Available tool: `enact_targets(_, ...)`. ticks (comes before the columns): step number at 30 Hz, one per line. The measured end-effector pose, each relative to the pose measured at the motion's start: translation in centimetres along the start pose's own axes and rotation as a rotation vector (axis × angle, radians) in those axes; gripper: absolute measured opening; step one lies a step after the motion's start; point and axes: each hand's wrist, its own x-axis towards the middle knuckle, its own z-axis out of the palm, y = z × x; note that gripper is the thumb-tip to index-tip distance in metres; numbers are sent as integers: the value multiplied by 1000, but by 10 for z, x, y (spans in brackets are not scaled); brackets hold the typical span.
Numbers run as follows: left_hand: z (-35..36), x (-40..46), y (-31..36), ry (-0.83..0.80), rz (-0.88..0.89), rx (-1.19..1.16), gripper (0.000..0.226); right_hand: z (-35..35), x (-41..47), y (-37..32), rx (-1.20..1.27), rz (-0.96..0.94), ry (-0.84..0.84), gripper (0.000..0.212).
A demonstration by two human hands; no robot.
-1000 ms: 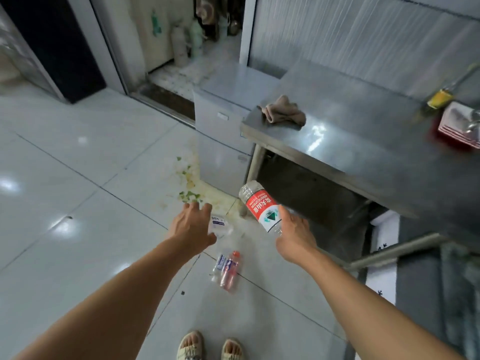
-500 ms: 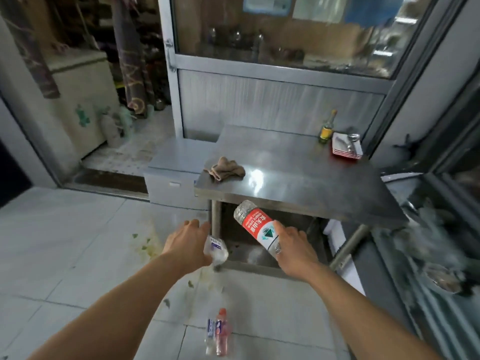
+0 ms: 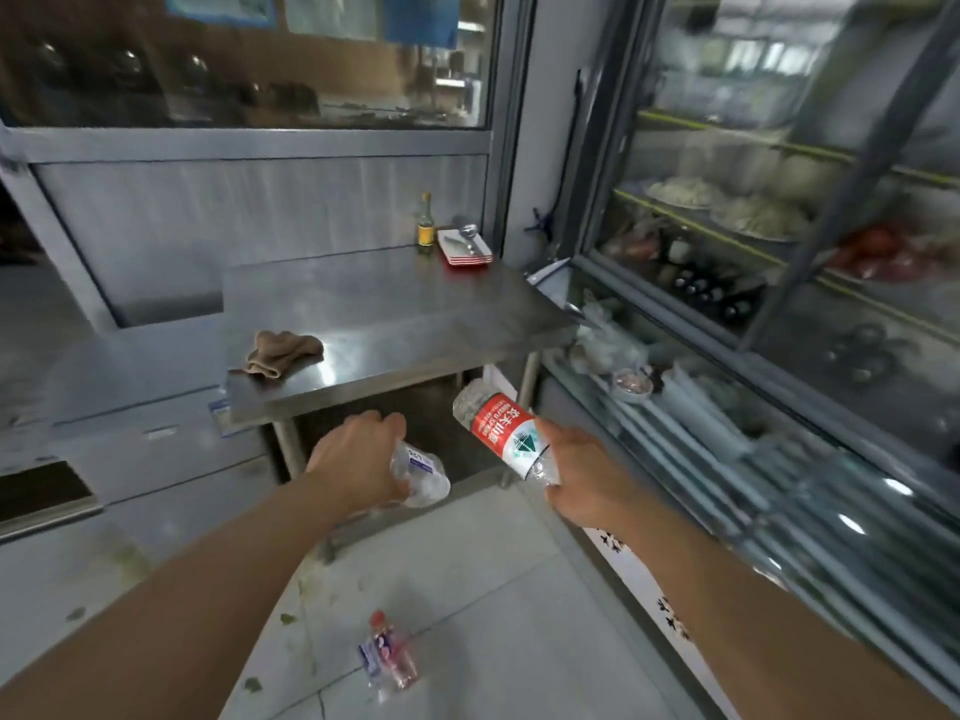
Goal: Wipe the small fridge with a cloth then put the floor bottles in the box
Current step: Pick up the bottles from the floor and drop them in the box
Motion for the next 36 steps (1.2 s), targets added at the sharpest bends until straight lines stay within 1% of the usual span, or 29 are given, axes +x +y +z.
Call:
enact_targets(4, 2, -9, 42, -5, 153, 19, 54, -8, -50, 22, 2, 59, 34, 75)
enact_targets(8, 4, -28, 88, -31, 251, 26, 57, -11, -107, 53, 4, 160, 64, 81)
enact_targets(12, 2, -69, 137, -50, 345, 14, 57, -13, -178, 79, 30, 266, 99, 82)
enact_targets(16, 3, -117, 179, -43, 445, 6, 53, -14, -254, 94, 24, 348, 121, 80)
enact_targets(20, 4, -153, 211, -44, 531, 9, 57, -22, -322, 104, 42, 428, 168, 76)
enact_targets(22, 3, -166, 227, -31, 576, 16, 52, -26, -353, 104, 67, 490, 197, 76)
enact_targets(25, 1, -182, 246, -19, 648, -2, 44, -30, -396, 100, 42, 578, 227, 76)
enact_targets(30, 1, -204, 268, -63, 810, -46, 51, -29, -458, 78, 1, 748, 249, 78)
enact_targets(33, -2, -223, 279, -93, 919, -57, 48, -21, -492, 57, 27, 866, 235, 82)
enact_targets(36, 1, -246, 287, -163, 1017, -102, 46, -8, -525, 35, 35, 969, 238, 84)
